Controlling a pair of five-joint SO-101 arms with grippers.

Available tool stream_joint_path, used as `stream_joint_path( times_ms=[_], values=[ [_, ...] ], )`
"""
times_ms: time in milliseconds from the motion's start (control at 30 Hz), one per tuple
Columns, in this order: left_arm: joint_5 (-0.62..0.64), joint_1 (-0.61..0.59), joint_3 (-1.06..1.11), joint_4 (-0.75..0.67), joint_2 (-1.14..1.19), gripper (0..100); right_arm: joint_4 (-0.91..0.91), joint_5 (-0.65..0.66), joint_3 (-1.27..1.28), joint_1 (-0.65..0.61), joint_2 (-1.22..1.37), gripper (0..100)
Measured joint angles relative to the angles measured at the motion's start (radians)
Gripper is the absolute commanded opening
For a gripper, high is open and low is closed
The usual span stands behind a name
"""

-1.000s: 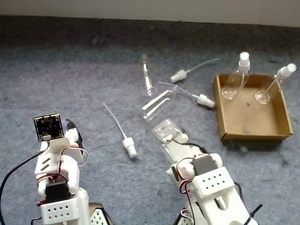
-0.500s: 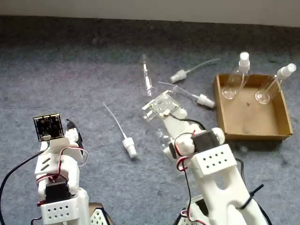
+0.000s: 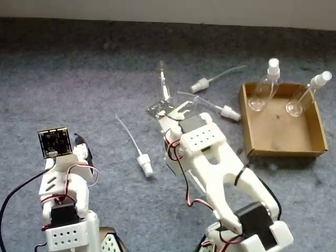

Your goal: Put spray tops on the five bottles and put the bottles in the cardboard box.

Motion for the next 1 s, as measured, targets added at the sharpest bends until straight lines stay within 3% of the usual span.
stream_joint_path(
  times_ms=[167,433,667,1000],
  values=[
    [-0.104,0.008,0.0,0.0,0.0,1,-0.003,0.0,-0.104,-0.002,0.181,37.5],
    [-0.12,0.046,0.0,0.0,0.0,1,0.086,0.0,-0.236,-0.003,0.393,37.2],
    [-0.12,0.049,0.002,0.0,0.0,1,0.167,0.0,-0.322,-0.003,0.404,17.0],
    [-0.12,0.049,0.002,0.0,0.0,1,0.172,0.0,-0.328,-0.003,0.4,16.6]
  ],
)
